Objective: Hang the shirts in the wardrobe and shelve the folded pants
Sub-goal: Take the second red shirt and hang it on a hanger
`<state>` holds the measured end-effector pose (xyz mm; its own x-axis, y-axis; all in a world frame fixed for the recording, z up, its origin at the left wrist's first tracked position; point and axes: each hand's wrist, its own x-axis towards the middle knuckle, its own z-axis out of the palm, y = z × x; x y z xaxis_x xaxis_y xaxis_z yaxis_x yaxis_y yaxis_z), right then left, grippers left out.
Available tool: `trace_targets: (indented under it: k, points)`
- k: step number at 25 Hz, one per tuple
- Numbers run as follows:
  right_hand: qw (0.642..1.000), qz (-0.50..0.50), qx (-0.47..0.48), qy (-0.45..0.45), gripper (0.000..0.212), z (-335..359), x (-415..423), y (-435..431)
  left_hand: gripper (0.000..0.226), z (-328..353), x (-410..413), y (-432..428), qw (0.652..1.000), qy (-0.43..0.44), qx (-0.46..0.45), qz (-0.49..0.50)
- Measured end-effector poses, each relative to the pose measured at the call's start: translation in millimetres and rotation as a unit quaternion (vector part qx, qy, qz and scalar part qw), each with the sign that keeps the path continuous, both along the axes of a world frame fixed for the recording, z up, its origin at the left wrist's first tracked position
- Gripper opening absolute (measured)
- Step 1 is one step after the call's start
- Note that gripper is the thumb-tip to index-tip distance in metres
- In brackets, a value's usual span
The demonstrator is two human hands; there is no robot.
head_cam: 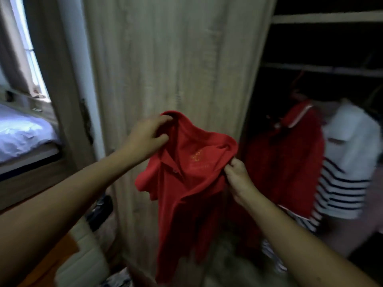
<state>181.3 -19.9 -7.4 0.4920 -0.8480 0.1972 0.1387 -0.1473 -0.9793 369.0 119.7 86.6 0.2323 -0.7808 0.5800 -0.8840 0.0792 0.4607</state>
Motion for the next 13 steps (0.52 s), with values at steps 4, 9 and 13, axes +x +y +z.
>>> trace_targets:
  k: [4, 9, 13]
  points:
    - [0.957, -0.147, -0.206, 0.145, 0.016, 19.1, -132.3, -47.0, 0.067, 27.2, -93.4, -57.7, 0.998, -0.038, -0.014, -0.055]
    - [0.891, -0.271, -0.322, 0.171, 0.013, 60.6, -252.9, -78.6, 0.057, 36.8, -179.0, -104.4, 0.993, -0.043, -0.051, -0.097]
    - [0.800, -0.398, -0.401, 0.204, 0.012, 112.6, -321.9, -116.1, 0.045, 35.5, -230.5, -136.3, 0.988, -0.030, -0.062, -0.139]
